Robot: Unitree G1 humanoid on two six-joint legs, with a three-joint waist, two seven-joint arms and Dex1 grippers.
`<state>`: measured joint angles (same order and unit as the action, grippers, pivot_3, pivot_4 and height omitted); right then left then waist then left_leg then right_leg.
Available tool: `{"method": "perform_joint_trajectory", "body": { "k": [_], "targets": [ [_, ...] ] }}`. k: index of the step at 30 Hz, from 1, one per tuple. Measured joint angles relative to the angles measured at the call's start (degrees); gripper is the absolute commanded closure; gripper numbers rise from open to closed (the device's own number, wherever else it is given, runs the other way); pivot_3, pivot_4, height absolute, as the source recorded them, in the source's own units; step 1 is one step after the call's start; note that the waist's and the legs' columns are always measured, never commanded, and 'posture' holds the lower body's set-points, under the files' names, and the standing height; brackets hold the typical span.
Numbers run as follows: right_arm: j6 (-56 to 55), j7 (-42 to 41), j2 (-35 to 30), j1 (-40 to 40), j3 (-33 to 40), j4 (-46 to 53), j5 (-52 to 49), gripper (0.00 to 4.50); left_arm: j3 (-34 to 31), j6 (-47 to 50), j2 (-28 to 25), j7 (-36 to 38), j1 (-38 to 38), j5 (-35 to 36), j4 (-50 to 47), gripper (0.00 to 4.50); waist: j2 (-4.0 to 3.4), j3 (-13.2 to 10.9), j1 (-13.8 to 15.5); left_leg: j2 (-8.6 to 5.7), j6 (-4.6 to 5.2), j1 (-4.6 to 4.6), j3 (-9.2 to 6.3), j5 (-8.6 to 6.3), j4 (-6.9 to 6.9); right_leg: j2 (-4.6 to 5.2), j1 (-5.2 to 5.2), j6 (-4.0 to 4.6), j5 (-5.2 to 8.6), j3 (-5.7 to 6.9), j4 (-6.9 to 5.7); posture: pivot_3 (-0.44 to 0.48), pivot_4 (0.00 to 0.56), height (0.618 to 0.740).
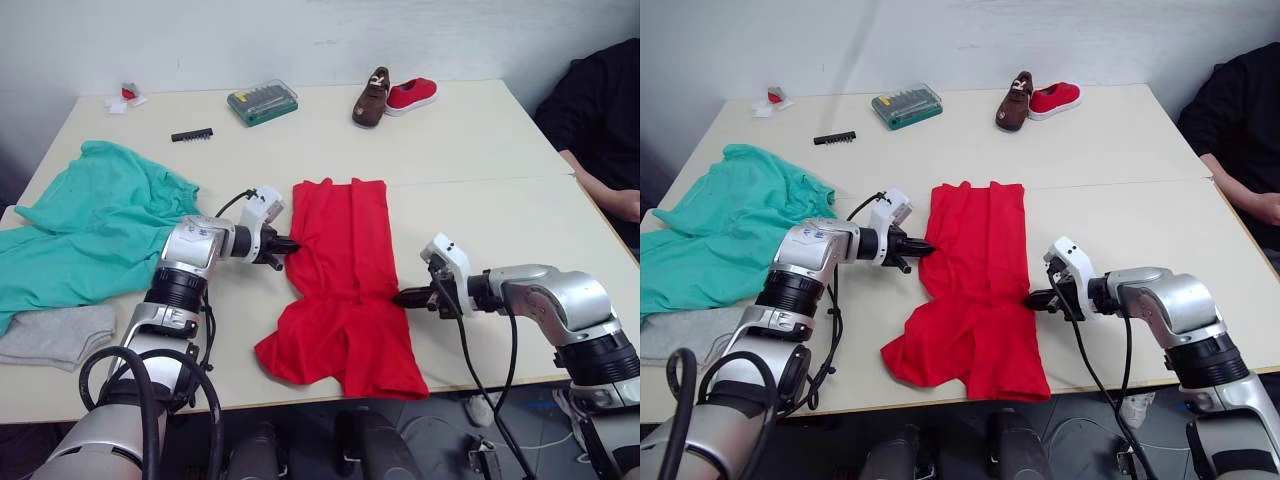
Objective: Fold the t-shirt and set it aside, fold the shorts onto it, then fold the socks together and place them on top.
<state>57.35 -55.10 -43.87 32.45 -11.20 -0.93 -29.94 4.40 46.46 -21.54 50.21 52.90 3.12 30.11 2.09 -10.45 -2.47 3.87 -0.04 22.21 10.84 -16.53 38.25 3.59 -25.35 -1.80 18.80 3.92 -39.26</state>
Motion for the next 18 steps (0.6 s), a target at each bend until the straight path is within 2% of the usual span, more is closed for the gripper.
{"method": "perform_joint_trajectory", "body": {
  "k": [3,9,10,13,16,18],
  "targets": [
    [-1.88,-1.7,0.0,0.7,-0.87,-1.25,1.41,4.5,-0.66,-1.7,0.48,-1.03,0.63,0.9,1.75,4.44,0.0,0.0,0.15,0.01,0.0,-0.02,0.0,0.0,0.0,0.0,0.0,0.0,0.0,0.0,-0.01,0.0,0.15,0.74],
    [-5.17,-2.98,0.48,1.06,-1.68,-1.74,3.7,4.5,-1.15,-9.06,2.45,-3.25,6.14,1.06,13.35,4.44,0.0,0.0,0.22,0.0,-0.01,-0.03,0.02,0.0,-0.02,-0.01,0.0,0.0,0.0,0.0,0.0,0.0,0.15,0.74],
    [-5.44,-2.97,0.72,1.05,-1.57,-1.74,3.92,4.5,-1.15,-9.73,2.49,-3.08,6.55,1.09,14.22,4.26,0.0,0.0,0.15,0.01,-0.03,-0.02,0.02,0.01,-0.02,-0.02,0.0,0.0,0.0,0.0,0.0,0.0,0.15,0.74],
    [-6.23,-2.76,0.88,0.53,-0.99,-1.44,4.07,3.89,-1.16,-10.35,2.44,-1.81,7.11,1.36,15.62,3.64,0.0,0.0,0.16,0.01,-0.04,-0.02,0.02,0.02,-0.04,-0.02,-0.03,0.01,0.0,0.01,-0.01,0.0,0.15,0.74],
    [-6.73,-1.36,1.12,-1.11,1.12,0.39,4.08,2.86,-0.94,-11.54,1.34,0.72,6.97,1.59,15.09,2.63,0.01,0.0,0.33,0.01,-0.05,0.02,0.02,0.02,-0.05,-0.02,-0.05,0.01,0.0,0.02,0.01,0.0,0.15,0.74],
    [-7.64,-0.31,-0.15,-4.38,3.45,4.34,4.19,2.13,-0.49,-13.31,-1.05,3.51,5.32,1.72,10.96,1.97,-0.02,-0.02,0.51,0.01,-0.06,0.05,0.02,0.01,-0.12,-0.02,-0.09,0.01,0.0,0.01,0.04,0.0,0.15,0.74]
  ]
}}
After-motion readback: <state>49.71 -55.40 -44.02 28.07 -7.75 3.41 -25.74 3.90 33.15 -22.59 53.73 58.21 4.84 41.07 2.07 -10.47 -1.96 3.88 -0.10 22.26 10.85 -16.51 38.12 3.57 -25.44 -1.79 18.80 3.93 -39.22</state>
